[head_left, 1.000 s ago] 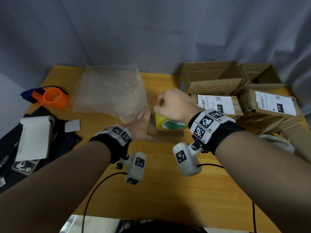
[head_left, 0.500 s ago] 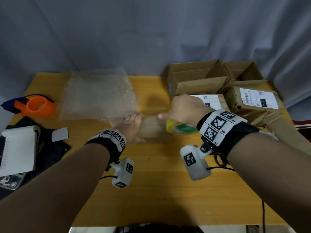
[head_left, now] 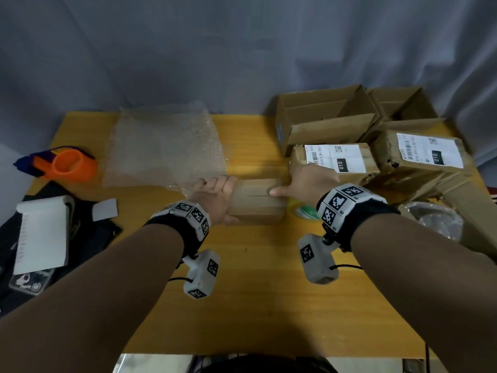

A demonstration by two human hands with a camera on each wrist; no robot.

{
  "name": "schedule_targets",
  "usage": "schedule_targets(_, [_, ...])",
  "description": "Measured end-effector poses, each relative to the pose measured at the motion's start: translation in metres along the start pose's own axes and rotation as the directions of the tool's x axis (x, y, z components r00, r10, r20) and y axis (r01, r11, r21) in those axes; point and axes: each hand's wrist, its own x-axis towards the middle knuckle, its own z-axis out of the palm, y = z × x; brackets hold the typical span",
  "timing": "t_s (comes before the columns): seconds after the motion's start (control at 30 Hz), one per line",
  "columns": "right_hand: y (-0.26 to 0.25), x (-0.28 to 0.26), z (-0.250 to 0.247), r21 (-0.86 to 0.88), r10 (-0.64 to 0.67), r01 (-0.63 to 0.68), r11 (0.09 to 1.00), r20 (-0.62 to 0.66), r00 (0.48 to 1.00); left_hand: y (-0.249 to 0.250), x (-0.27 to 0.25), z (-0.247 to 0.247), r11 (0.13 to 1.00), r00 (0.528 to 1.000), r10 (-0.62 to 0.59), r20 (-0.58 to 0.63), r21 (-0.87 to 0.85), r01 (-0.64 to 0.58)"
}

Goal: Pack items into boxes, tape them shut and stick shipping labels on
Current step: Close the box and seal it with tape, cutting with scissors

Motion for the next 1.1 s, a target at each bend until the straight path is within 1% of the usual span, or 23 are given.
schedule_targets(0.13, [-0.001, 0.005, 0.0, -0.024, 0.006, -0.006, 1.0, 0.006, 1.0, 0.001, -0.001, -0.001, 1.0, 1.0, -0.005, -0.005, 0.011, 0.005])
schedule_targets(0.33, [-0.001, 0.008, 0.004, -0.017, 0.006, -0.006, 1.0, 0.041, 0.999, 0.002, -0.002, -0.005, 1.0, 0.999, -0.002, 0.032, 0.021, 0.002])
schedule_targets(0.43, [-0.004, 0.008, 0.003, -0.055, 0.013, -0.01, 0.998, 0.055, 0.998, 0.004, -0.004, -0.009, 0.994, 0.999, 0.01, 0.049, 0.105, -0.015])
schedule_targets(0.5, [-0.005, 0.008, 0.004, -0.08, 0.013, -0.008, 0.997, 0.064, 0.998, 0.016, 0.0, -0.012, 0.986, 0.998, 0.016, 0.065, 0.166, -0.027])
schedule_targets(0.53, [-0.006, 0.008, 0.004, -0.085, 0.014, -0.008, 0.996, 0.066, 0.998, 0.028, 0.004, -0.013, 0.985, 0.997, 0.024, 0.075, 0.168, -0.037])
schedule_targets(0.6, [-0.008, 0.011, 0.005, -0.077, 0.03, -0.024, 0.997, 0.074, 0.997, 0.054, 0.014, -0.015, 0.992, 0.996, 0.039, 0.083, 0.116, -0.048])
schedule_targets(0.67, [-0.009, 0.011, 0.006, -0.062, 0.067, -0.061, 0.996, 0.104, 0.992, 0.067, 0.022, -0.016, 0.998, 0.997, 0.053, 0.061, 0.027, -0.055])
schedule_targets(0.8, [-0.006, 0.01, 0.009, -0.033, 0.081, -0.078, 0.996, 0.112, 0.99, 0.046, 0.019, -0.009, 0.992, 0.992, 0.117, 0.035, -0.048, -0.115])
schedule_targets(0.93, [-0.003, 0.01, 0.012, -0.001, 0.07, -0.071, 0.998, 0.13, 0.989, 0.021, 0.01, -0.002, 0.993, 0.995, 0.098, 0.013, -0.072, -0.097])
schedule_targets(1.0, [-0.003, 0.01, 0.013, 0.027, 0.077, -0.081, 0.996, 0.137, 0.988, 0.014, 0.007, -0.002, 0.997, 0.997, 0.079, 0.015, -0.027, -0.078])
schedule_targets(1.1, [0.0, 0.004, 0.019, 0.052, 0.051, -0.056, 0.997, 0.106, 0.993, 0.015, 0.004, -0.007, 0.988, 0.996, 0.079, 0.036, 0.13, -0.083])
